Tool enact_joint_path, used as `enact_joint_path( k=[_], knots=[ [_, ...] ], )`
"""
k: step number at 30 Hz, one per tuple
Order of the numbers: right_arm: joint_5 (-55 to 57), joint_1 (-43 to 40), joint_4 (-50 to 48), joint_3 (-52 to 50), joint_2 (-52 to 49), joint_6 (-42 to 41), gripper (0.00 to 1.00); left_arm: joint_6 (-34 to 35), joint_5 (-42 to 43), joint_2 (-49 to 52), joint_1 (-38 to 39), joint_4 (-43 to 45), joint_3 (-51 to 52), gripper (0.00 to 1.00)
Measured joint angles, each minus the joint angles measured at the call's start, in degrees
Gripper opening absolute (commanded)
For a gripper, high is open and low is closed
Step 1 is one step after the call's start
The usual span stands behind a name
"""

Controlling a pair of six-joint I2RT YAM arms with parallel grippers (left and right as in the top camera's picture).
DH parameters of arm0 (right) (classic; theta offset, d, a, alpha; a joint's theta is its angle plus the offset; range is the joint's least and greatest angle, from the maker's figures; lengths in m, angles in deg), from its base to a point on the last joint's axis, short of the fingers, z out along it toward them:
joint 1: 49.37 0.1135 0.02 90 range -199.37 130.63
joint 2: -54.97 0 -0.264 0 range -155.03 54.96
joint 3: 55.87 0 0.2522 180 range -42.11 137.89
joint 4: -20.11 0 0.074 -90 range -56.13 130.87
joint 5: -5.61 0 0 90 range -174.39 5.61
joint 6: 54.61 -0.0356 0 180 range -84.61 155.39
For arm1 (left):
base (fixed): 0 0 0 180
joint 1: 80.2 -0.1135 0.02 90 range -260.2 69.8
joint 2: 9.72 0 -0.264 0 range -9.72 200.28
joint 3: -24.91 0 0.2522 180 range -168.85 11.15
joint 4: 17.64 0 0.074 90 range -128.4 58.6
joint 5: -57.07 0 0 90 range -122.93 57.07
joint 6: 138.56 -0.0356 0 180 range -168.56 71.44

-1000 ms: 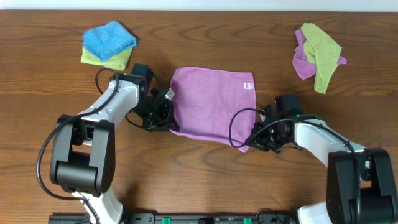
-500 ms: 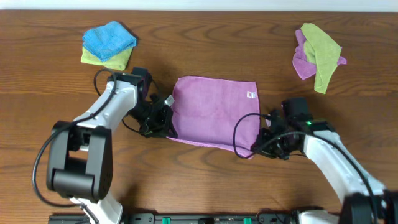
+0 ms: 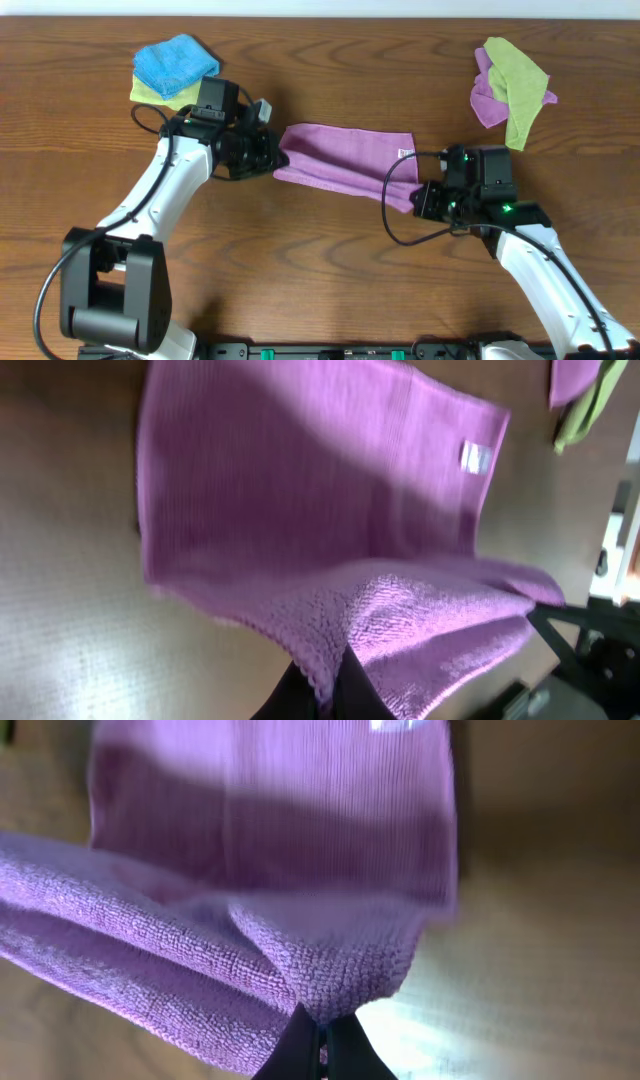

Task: Fold the cloth

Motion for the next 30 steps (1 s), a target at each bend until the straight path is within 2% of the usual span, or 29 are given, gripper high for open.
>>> enact_joint_path(
  k=[12, 24, 30],
  knots=[
    [5.0, 0.0, -15.9, 0.0, -9.0, -0.3, 0.02, 10.2, -4.1, 8.8, 0.5, 17.6, 0.0, 0.06],
    [6.9, 0.0, -29.1, 0.0, -18.0, -0.3, 0.02, 13.6, -11.6, 9.7, 2.1, 22.3, 0.0, 0.06],
    [9.1, 0.0, -32.6, 0.0, -18.4, -0.3, 0.01, 14.9, -14.0, 11.4, 3.0, 23.9, 0.0, 0.06]
  ],
)
